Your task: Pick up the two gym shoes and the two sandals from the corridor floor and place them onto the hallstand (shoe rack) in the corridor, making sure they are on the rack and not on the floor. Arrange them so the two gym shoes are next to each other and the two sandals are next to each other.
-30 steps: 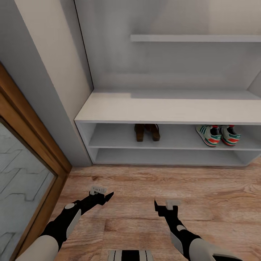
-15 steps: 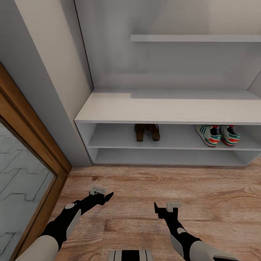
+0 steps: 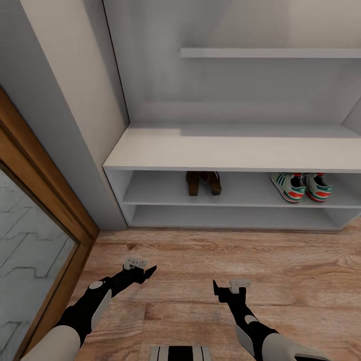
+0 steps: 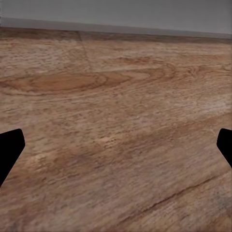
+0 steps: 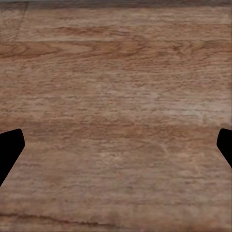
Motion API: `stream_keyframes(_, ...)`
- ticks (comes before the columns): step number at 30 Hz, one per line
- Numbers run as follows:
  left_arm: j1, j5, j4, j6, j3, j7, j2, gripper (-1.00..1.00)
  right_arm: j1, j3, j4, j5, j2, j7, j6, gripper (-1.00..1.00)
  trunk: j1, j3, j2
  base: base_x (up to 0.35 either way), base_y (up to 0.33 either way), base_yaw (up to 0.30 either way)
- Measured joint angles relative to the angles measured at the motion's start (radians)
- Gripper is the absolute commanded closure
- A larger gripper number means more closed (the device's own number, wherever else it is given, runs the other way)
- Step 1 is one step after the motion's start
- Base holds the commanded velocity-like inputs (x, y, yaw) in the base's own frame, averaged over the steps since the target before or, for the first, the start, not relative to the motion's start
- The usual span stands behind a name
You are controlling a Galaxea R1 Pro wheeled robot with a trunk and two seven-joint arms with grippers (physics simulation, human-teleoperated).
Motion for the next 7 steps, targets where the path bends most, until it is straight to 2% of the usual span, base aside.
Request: stream_keyframes(7, 0.000, 0.000, 0.000, 0.000, 0.000, -0.001, 0.000, -1.00, 0.000, 0.000, 0.000, 0.000, 0.000, 0.000, 0.000, -1.00, 0.000, 0.000, 0.000, 0.000, 0.000, 0.000)
